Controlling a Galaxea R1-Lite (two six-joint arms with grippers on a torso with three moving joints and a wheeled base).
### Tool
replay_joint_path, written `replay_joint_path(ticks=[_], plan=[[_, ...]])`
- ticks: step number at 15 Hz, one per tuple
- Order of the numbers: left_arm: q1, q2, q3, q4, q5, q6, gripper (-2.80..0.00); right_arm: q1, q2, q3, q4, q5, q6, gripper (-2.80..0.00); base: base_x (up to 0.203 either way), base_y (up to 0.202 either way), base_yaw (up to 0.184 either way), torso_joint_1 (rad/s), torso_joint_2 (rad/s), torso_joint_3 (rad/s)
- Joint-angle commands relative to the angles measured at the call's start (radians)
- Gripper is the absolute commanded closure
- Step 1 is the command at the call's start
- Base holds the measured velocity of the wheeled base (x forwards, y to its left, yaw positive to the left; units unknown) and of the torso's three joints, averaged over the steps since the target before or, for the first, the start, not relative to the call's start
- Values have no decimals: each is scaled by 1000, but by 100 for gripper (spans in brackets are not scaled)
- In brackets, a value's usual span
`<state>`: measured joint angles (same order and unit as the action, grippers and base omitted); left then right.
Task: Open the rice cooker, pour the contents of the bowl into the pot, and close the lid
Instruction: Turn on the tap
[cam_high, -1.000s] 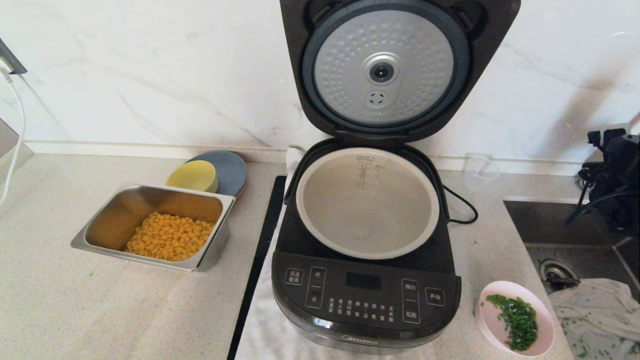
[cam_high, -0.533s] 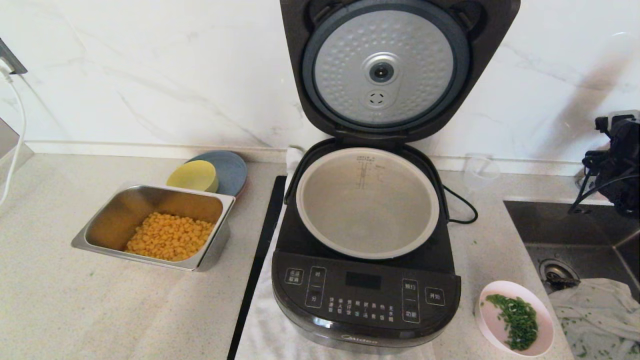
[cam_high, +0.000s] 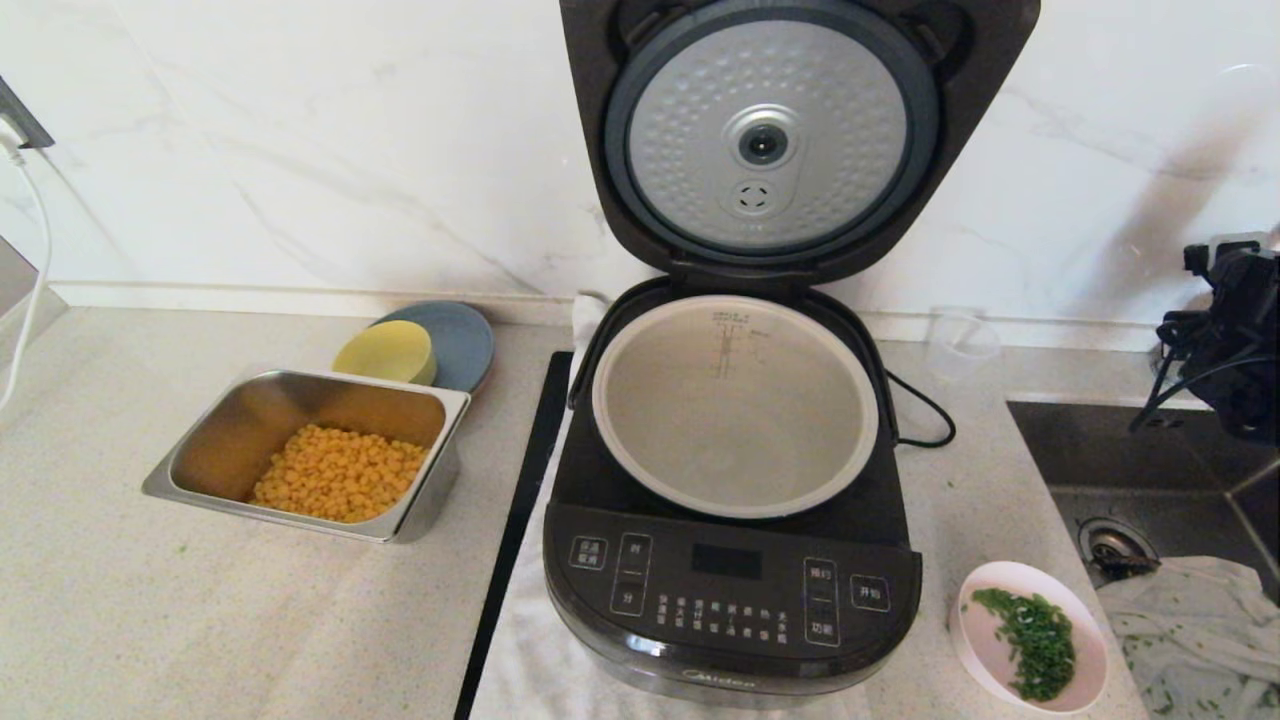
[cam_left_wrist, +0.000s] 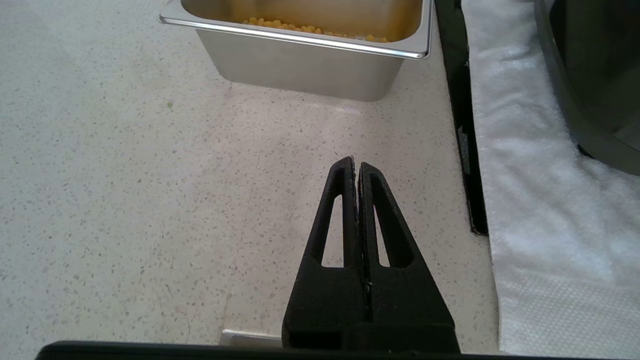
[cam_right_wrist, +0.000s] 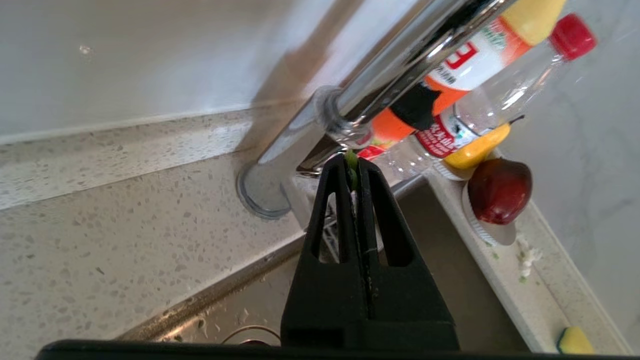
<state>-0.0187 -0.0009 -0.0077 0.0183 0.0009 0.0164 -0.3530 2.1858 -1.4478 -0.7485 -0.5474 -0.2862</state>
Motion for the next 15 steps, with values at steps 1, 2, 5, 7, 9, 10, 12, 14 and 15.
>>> replay_joint_path(ticks=[1, 2, 5, 7, 9, 10, 12, 14, 15], plan=[[0, -2, 0, 0, 1, 0, 0, -1, 34, -23, -6, -3, -1, 0, 0, 0, 0, 0, 0, 0], [0, -2, 0, 0, 1, 0, 0, 0, 37, -23, -6, -3, 2, 0, 0, 0, 0, 0, 0, 0], [0, -2, 0, 0, 1, 0, 0, 2, 61, -32, -8, -6, 4, 0, 0, 0, 0, 0, 0, 0], [0, -2, 0, 0, 1, 0, 0, 2, 87, -56, -11, -12, 1, 0, 0, 0, 0, 0, 0, 0], [0, -2, 0, 0, 1, 0, 0, -3, 94, -63, -11, -12, -1, 0, 0, 0, 0, 0, 0, 0], [0, -2, 0, 0, 1, 0, 0, -4, 92, -62, -11, -12, -1, 0, 0, 0, 0, 0, 0, 0], [0, -2, 0, 0, 1, 0, 0, -4, 91, -60, -12, -12, -1, 0, 0, 0, 0, 0, 0, 0], [0, -2, 0, 0, 1, 0, 0, -4, 77, -49, -14, -14, 1, 0, 0, 0, 0, 0, 0, 0], [0, -2, 0, 0, 1, 0, 0, -4, 76, -48, -16, -16, 0, 0, 0, 0, 0, 0, 0, 0]])
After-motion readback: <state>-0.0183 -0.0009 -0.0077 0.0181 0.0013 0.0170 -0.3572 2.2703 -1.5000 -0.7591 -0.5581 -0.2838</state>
